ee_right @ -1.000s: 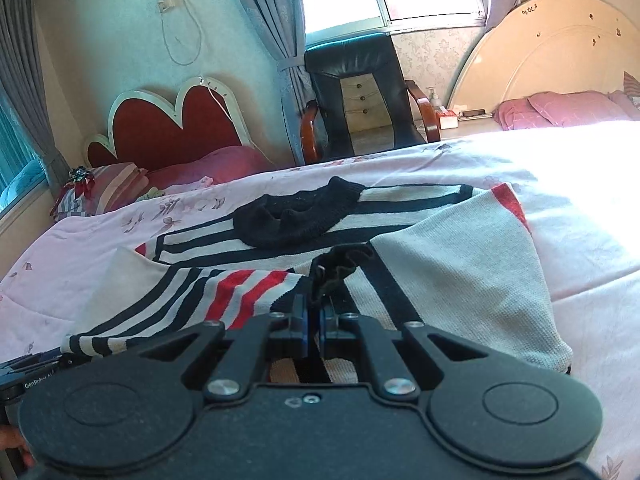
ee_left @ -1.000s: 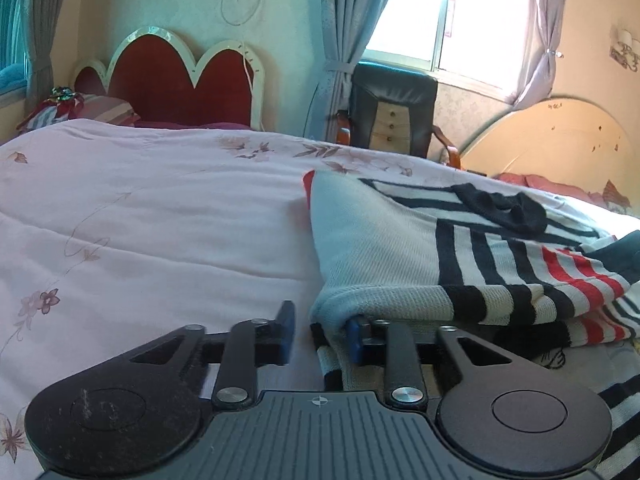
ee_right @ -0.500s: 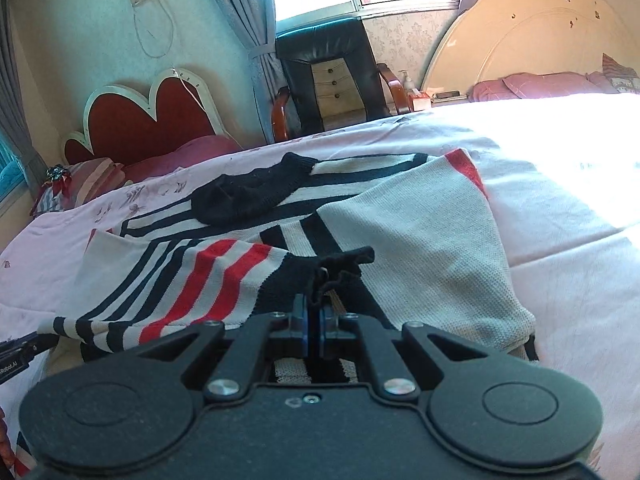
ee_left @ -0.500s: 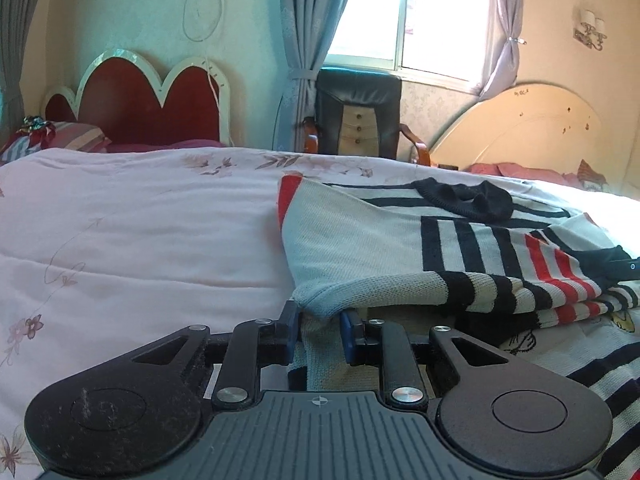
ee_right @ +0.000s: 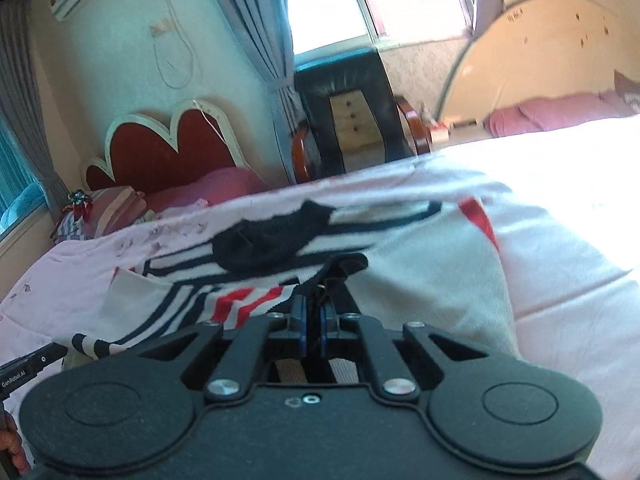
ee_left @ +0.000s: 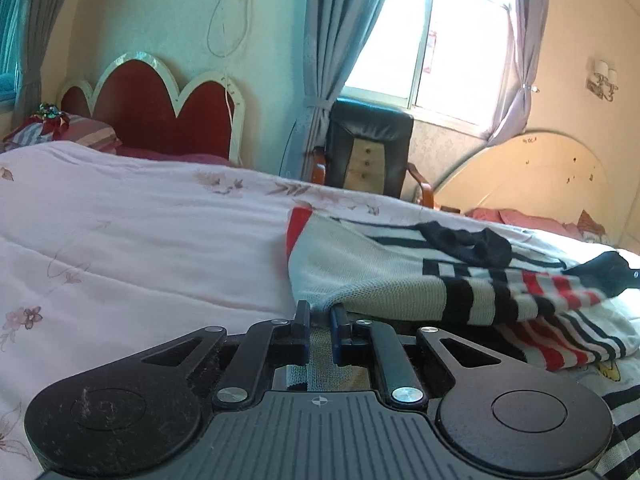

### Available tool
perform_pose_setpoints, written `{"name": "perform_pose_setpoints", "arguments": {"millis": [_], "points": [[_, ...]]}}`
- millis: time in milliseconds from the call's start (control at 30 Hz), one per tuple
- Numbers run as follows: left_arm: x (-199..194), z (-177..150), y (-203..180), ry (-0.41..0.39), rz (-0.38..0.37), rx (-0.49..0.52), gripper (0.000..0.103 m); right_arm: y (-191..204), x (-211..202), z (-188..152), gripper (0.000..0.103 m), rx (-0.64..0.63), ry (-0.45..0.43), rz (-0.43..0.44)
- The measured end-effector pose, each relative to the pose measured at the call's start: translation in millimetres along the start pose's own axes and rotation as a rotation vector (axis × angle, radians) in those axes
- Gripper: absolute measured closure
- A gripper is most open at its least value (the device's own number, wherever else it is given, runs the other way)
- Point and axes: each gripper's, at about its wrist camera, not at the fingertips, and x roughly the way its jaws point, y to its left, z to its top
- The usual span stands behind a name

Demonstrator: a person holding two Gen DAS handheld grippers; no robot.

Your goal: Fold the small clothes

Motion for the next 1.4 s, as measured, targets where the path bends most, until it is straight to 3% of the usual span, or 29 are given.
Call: {"name": "perform_pose_setpoints", "arguments": {"millis": [67, 200, 267, 367, 500, 600, 667, 767, 933, 1033, 1100, 1167, 1267, 1400], "points": [[9.0, -4.9, -1.7, 0.057, 0.001, 0.018, 0.093, -2.9, 3.9, -0.6, 0.096, -0.017, -0.004, -0.006], [11.8, -6.8, -4.1, 0.115, 0.000, 0.056, 0.093, -22.6, 31.3, -15.8, 0.096, 0.040, 0.180, -0.040], [7.5, -7.3, -4.7, 0.137, -0.006, 0.085, 0.093, -24.4, 28.5, -20.5, 0.096, 0.052, 0.170, -0.031], [-14.7, -2.8, -2.0, 0.084, -0.020, 0.074, 0.092, -26.2, 24.7, -20.8, 0.095, 0.079, 0.165, -0.023], [-20.8, 20.3, -13.1, -0.002, -0.074, 0.037, 0.092, -33.6, 22.6, -16.3, 0.081, 0.114, 0.146, -0.041], [4.6, 31.6, -32.1, 0.034, -0.130, 0.032, 0.092, -44.4, 29.6, -14.4, 0.084, 0.179, 0.166, -0.014], [26.1, 25.1, -42.2, 0.096, -0.149, 0.023, 0.092, -44.9, 31.2, -14.1, 0.095, 0.178, 0.168, -0.006], [40.5, 3.9, -45.7, 0.183, -0.116, 0.022, 0.092, -40.7, 26.6, -14.2, 0.097, 0.133, 0.150, 0.003], [33.4, -11.2, -36.2, 0.153, -0.121, -0.014, 0.092, -40.7, 22.9, -19.1, 0.098, 0.045, 0.174, -0.025], [37.9, -7.4, -39.7, 0.161, -0.114, 0.015, 0.092, -47.2, 25.3, -20.4, 0.097, 0.082, 0.173, -0.010], [35.2, 2.0, -39.0, 0.174, -0.115, 0.002, 0.092, -49.5, 24.5, -16.9, 0.092, 0.113, 0.175, -0.003], [27.9, 15.4, -36.3, 0.128, -0.126, -0.023, 0.092, -51.2, 15.6, -11.1, 0.084, 0.122, 0.131, -0.021], [35.5, 38.4, -31.1, 0.077, -0.103, -0.016, 0.092, -56.2, 11.4, 0.6, 0.088, 0.122, 0.090, -0.015], [72.2, 63.4, -26.3, 0.077, -0.075, 0.013, 0.091, -54.5, 30.3, 17.8, 0.089, 0.077, 0.090, -0.067]]}}
